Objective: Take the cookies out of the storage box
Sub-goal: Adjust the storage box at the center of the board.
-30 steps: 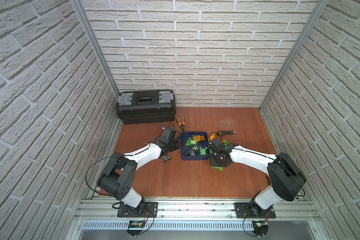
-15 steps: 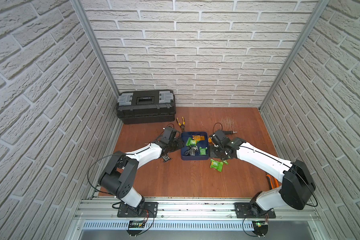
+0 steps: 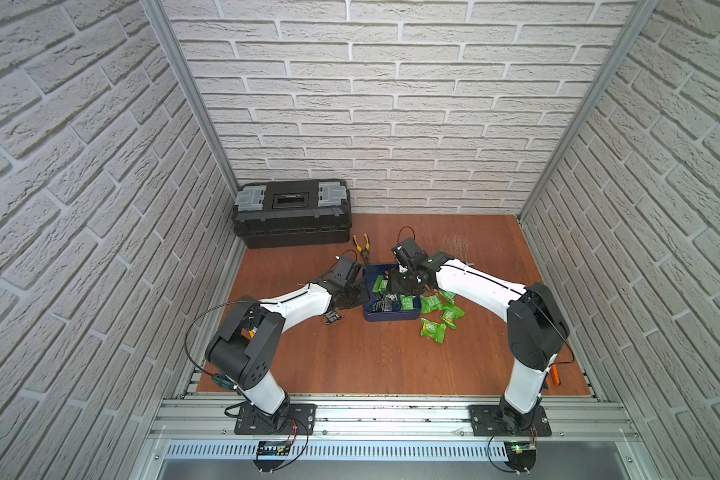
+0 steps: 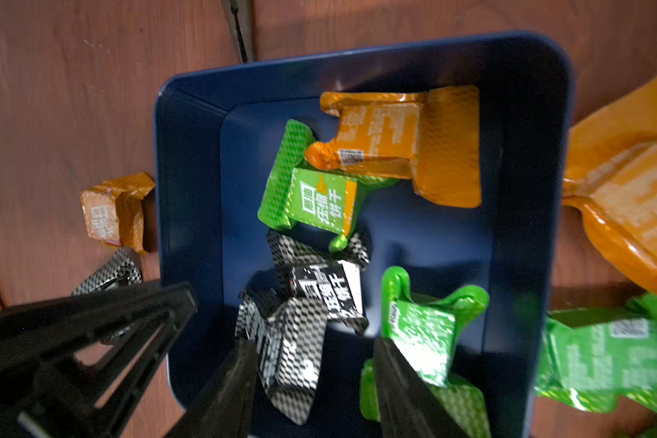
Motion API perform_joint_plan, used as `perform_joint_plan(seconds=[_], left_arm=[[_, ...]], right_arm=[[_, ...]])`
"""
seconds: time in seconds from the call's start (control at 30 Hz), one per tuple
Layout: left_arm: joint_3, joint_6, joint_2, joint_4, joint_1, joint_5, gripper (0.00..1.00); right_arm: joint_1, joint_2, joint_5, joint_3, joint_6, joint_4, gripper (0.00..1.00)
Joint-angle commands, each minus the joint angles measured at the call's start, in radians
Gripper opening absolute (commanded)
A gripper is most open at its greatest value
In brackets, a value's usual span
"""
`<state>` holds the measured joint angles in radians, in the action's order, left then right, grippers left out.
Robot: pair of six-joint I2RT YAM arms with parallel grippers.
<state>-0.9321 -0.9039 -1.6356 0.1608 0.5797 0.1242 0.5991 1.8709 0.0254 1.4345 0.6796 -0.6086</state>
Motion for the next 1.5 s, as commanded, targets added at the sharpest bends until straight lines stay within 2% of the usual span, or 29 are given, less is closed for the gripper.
perform_joint_plan(seconds=[0.0, 0.47, 0.57, 0.73, 0.83, 1.03, 1.17, 1.47], left_arm=[[-0.016, 0.019, 0.017, 0.045, 0.021, -0.042, 0.18], [0.006, 0.028, 0.054, 0.097, 0.040, -0.081, 0.17], [0.011, 0.028, 0.063, 0.092, 0.042, -0.077, 0.22], [0.016, 0.019, 0.067, 0.055, 0.042, -0.063, 0.38], [0.016, 0.010, 0.079, 0.031, 0.042, -0.069, 0.44], [0.049, -0.013, 0.159, 0.004, 0.042, -0.146, 0.46], [0.072, -0.009, 0.198, 0.006, 0.036, -0.191, 0.47], [0.096, -0.016, 0.233, 0.006, 0.021, -0.223, 0.47]], right_arm=[[0.002, 0.011, 0.013, 0.038, 0.023, 0.015, 0.54], [0.000, 0.027, 0.000, 0.022, 0.037, 0.018, 0.53], [0.001, 0.050, 0.006, 0.034, 0.041, 0.022, 0.56], [0.010, 0.099, 0.002, 0.083, 0.046, 0.012, 0.62], [0.022, 0.148, -0.020, 0.124, 0.053, -0.018, 0.64], [0.032, 0.206, -0.073, 0.184, 0.077, -0.065, 0.65], [0.049, 0.237, -0.164, 0.241, 0.077, -0.136, 0.69], [0.055, 0.307, -0.163, 0.298, 0.061, -0.161, 0.67]])
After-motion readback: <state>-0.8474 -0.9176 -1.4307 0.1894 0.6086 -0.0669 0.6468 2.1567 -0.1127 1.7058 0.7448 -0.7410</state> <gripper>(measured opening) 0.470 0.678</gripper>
